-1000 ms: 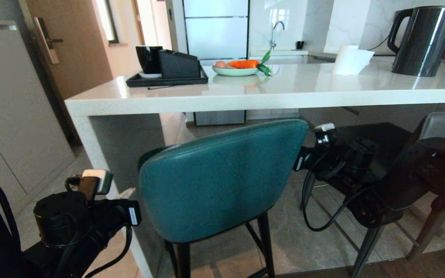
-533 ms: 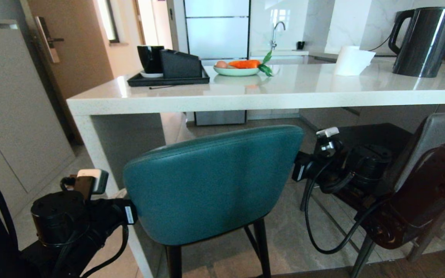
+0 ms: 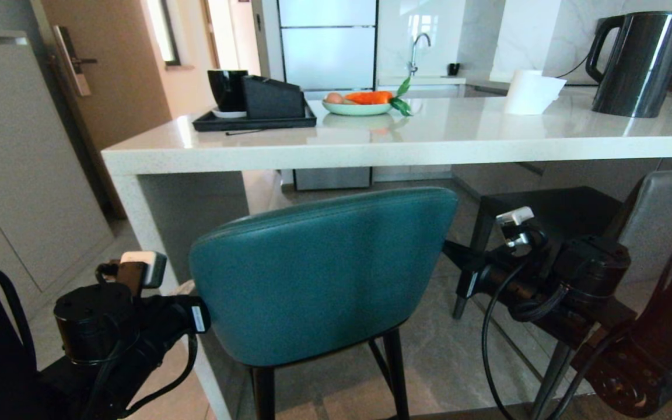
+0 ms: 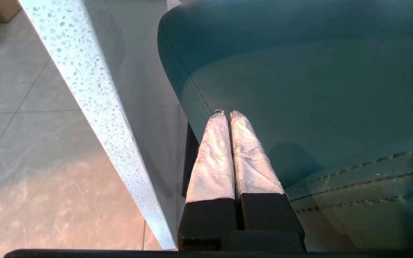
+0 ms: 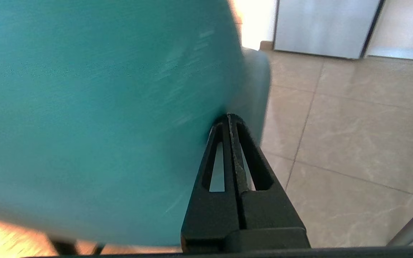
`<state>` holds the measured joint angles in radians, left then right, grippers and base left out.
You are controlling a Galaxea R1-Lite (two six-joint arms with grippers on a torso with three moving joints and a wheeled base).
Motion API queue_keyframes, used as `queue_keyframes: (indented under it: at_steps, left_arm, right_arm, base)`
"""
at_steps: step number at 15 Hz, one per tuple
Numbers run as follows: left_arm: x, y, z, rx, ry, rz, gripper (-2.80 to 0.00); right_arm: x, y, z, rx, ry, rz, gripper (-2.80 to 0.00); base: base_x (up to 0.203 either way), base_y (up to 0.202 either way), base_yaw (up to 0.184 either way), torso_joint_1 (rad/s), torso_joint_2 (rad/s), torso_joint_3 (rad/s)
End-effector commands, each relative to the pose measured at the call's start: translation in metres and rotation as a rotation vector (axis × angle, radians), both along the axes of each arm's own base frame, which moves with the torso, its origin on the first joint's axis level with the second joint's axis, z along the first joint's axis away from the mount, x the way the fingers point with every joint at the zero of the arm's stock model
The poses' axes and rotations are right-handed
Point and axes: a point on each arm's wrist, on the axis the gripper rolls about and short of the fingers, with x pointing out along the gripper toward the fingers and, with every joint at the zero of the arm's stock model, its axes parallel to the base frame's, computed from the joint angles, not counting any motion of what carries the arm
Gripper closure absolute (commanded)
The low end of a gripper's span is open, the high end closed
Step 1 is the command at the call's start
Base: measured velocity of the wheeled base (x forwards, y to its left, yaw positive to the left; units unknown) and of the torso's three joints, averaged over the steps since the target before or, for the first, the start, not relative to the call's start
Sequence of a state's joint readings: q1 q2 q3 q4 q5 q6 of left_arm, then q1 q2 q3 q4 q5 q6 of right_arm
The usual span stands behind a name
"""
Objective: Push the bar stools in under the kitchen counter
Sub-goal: Pull the blue chair out from under the dining table
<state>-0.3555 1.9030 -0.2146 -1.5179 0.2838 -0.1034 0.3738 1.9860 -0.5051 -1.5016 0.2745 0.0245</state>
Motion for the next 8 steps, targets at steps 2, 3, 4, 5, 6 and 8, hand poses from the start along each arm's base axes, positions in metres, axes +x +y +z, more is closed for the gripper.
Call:
queue_keyframes:
  at_steps: [2, 3, 4, 5, 6, 8]
  left_arm:
    - [0.01, -0.001, 0.002, -0.009, -0.027, 0.011, 0.0]
    - [0.013, 0.001, 0.001, -0.008, -0.027, 0.019, 0.0]
    - [0.014, 0.003, 0.0, -0.008, -0.026, 0.028, 0.0]
    - [0.014, 0.005, 0.0, -0.008, -0.023, 0.036, 0.0]
    - [0.014, 0.008, 0.0, -0.008, -0.024, 0.046, 0.0]
    - [0.013, 0.011, 0.001, -0.007, -0.026, 0.055, 0.0]
  right_arm:
    - [-0.013, 0.003, 0.007, 0.005, -0.013, 0.018, 0.0]
    - [-0.015, 0.006, 0.008, 0.008, -0.017, 0.018, 0.0]
    - [-0.017, 0.009, 0.009, 0.01, -0.02, 0.019, 0.0]
    - [-0.016, 0.008, 0.007, 0.008, -0.013, 0.01, 0.0]
    - [-0.012, 0.002, 0.006, 0.007, -0.008, -0.013, 0.0]
    - [-0.001, -0.025, 0.007, 0.009, -0.015, -0.094, 0.0]
  base:
    - [0.0, 0.0, 0.0, 0.0, 0.0, 0.0]
    - [0.0, 0.0, 0.0, 0.0, 0.0, 0.0]
    - [0.0, 0.0, 0.0, 0.0, 0.0, 0.0]
    - [0.0, 0.0, 0.0, 0.0, 0.0, 0.0]
    - [0.0, 0.0, 0.0, 0.0, 0.0, 0.0]
    - [0.0, 0.0, 0.0, 0.0, 0.0, 0.0]
